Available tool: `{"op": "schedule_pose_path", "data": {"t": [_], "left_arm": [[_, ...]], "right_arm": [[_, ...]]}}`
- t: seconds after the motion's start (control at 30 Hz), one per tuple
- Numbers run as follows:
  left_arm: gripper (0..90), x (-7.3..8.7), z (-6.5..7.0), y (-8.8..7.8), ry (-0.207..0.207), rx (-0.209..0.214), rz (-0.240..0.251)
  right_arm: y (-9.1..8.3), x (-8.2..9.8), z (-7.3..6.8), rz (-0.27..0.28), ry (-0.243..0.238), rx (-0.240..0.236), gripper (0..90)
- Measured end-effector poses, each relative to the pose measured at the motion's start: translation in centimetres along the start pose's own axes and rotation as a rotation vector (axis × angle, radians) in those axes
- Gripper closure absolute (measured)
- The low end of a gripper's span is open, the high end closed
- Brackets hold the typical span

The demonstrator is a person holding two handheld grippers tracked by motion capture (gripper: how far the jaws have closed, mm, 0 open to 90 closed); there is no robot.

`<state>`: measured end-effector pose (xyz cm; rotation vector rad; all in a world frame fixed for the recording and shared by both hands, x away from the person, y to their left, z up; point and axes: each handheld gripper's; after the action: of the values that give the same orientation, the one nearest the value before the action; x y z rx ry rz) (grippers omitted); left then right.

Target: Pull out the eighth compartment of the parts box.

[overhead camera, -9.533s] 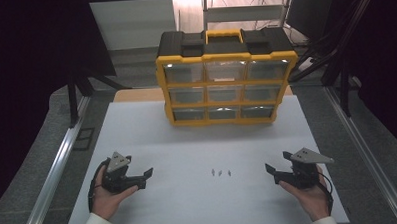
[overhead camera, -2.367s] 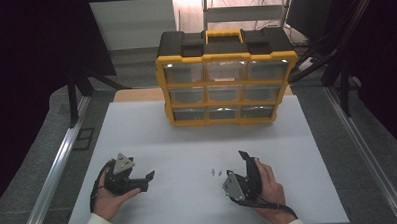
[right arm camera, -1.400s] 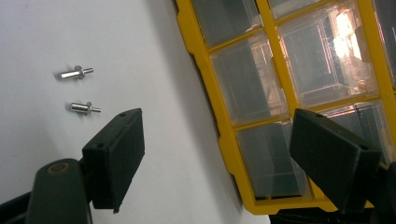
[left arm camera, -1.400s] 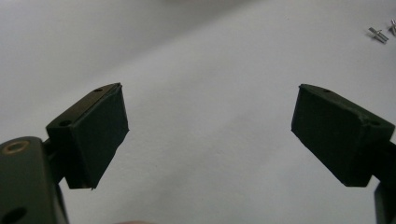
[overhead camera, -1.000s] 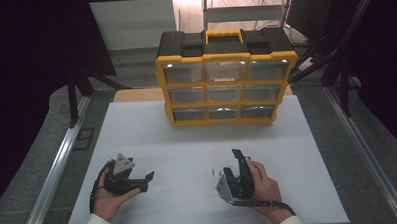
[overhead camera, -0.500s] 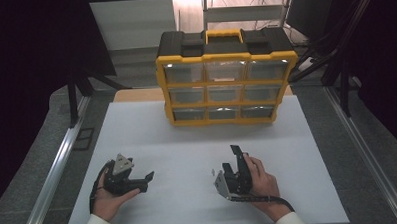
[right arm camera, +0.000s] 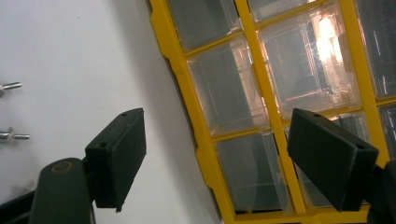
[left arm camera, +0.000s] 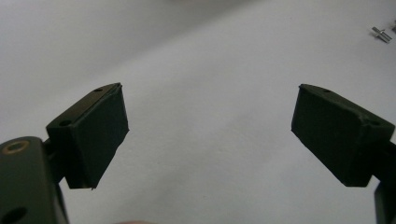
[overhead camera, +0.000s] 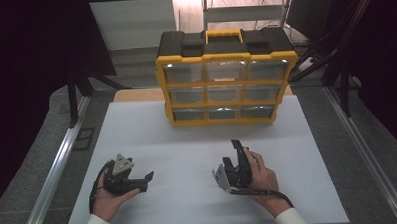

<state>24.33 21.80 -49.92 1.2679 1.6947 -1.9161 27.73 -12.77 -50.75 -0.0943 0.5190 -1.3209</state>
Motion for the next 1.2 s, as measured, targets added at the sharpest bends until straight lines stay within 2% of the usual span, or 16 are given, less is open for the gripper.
{"op": "schedule_pose_path", "data": {"t": [0.37, 0.8, 1.07, 1.1, 1.13, 1.2], "left_arm": [[11.3, 0.0, 0.0, -0.1, 0.001, -0.001, 0.003], [11.3, 0.0, 0.0, -0.1, 0.001, -0.004, 0.001], [11.3, 0.1, 0.0, -0.1, 0.0, -0.006, -0.002], [11.3, 0.1, 0.0, -0.1, -0.001, -0.006, -0.002], [11.3, 0.1, 0.0, -0.1, -0.001, -0.006, -0.002], [11.3, 0.1, 0.0, -0.1, 0.0, -0.007, -0.002]], "right_arm": [[1.1, -0.1, 0.7, -0.008, -0.001, 0.01, 19.7], [2.0, 0.2, 1.6, -0.022, 0.03, 0.025, 20.2], [2.7, 0.3, 1.9, -0.032, 0.017, 0.025, 20.5], [2.8, 0.2, 1.8, -0.029, 0.035, 0.029, 20.5], [2.9, 0.3, 2.0, -0.029, 0.018, 0.027, 20.6], [3.1, 0.3, 2.0, -0.03, 0.029, 0.029, 20.6]]}}
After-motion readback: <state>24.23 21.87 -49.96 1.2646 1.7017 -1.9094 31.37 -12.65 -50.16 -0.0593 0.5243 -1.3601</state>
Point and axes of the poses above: each handheld gripper's, and its own axes: y roughly forward along the jaws, x roughly out of its underside, z roughly to its right, and after that the axes turned 6 degrees about -x, right-handed
